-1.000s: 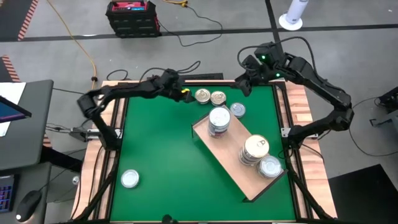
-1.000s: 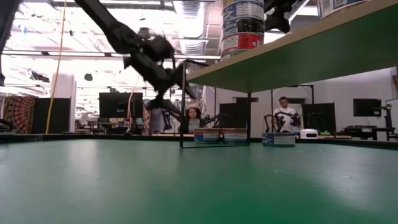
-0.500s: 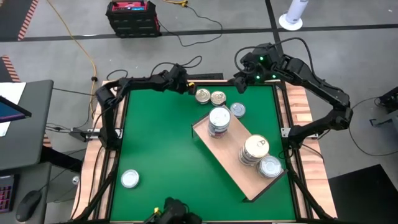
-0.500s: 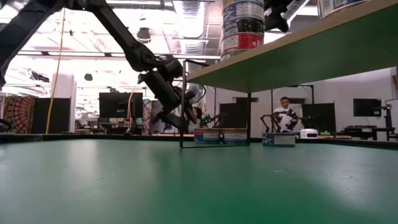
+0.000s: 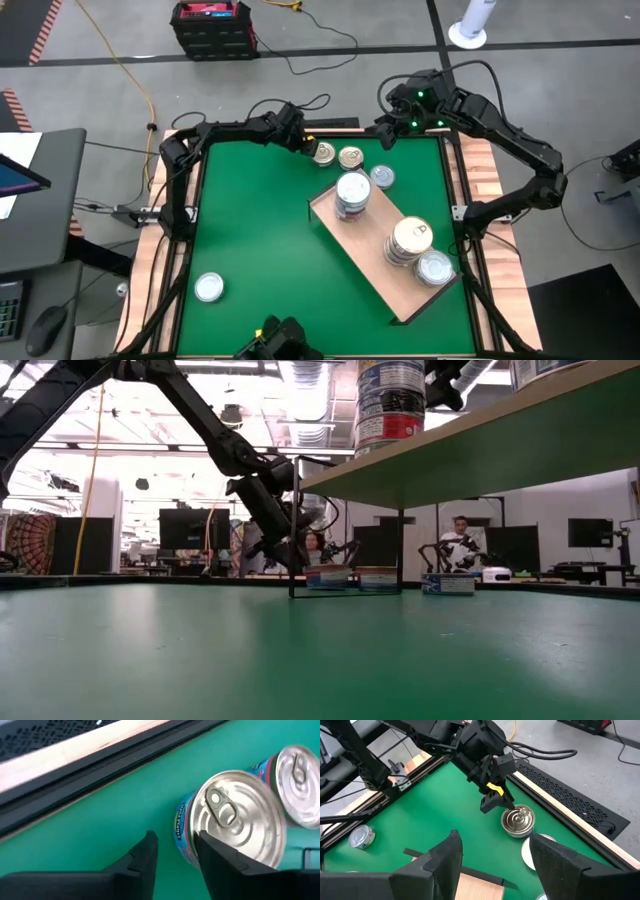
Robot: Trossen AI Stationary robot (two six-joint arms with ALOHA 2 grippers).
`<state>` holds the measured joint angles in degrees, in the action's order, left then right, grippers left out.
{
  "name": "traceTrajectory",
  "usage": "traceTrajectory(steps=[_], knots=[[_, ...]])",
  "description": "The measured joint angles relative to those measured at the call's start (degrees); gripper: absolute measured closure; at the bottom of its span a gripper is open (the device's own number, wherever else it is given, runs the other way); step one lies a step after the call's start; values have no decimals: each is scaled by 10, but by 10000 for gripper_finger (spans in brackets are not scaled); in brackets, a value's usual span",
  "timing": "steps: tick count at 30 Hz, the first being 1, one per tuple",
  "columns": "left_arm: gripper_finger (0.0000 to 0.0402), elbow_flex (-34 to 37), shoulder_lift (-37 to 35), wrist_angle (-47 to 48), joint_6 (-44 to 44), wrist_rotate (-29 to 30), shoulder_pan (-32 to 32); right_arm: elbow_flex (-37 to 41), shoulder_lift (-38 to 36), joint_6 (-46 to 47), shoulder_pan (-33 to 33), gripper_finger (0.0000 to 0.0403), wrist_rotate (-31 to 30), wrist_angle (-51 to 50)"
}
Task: Stack canned seafood by type on shelf
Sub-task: Stack the blue and pink tuna can on top of the other blue and pink tuna cans on the shelf
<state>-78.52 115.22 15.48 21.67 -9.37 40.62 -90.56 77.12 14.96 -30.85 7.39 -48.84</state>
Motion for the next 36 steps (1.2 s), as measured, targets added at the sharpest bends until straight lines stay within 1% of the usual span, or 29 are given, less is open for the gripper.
traceTrajectory(steps=[2, 7, 10, 11, 14, 15, 16, 17, 19, 22, 26, 28, 32, 34, 36], knots=[[297, -1, -1, 27, -26, -6, -2, 0, 0, -2, 2, 148, 0, 0], [335, 0, -7, 178, -108, 15, -4, 0, 0, -4, 2, 148, 1, 0], [353, 8, -48, 272, -158, 30, -1, 0, 0, -4, 3, 148, 2, -3], [358, 8, -70, 289, -175, 51, -1, 0, 0, -4, 3, 148, 2, -2], [369, 1, -152, 321, -227, 110, 1, 0, 0, -4, 3, 148, 5, -3], [372, 1, -173, 329, -246, 125, 1, 0, 0, -4, 4, 148, 5, -3], [373, 2, -191, 337, -271, 127, 2, 0, 0, -5, 4, 148, 6, -2], [373, 5, -207, 336, -295, 130, 0, 0, 0, -8, 5, 148, 7, -1], [367, 5, -232, 302, -336, 153, -7, 0, 0, -13, 5, 148, 12, 5], [335, 2, -253, 256, -377, 161, -7, 0, 0, -13, 5, 148, 17, 17], [259, 3, -236, 234, -440, 136, 8, 0, 0, -5, 5, 148, 20, 14], [215, 0, -225, 226, -501, 136, 8, 0, 0, 0, 5, 148, 25, 12], [137, 0, -204, 208, -658, 183, 2, 0, 0, 19, 5, 148, 32, 10], [111, 0, -199, 197, -720, 177, 4, 0, 0, 26, 5, 148, 33, 3], [98, 0, -194, 191, -743, 159, 9, 0, 0, 31, 5, 148, 32, -5]])
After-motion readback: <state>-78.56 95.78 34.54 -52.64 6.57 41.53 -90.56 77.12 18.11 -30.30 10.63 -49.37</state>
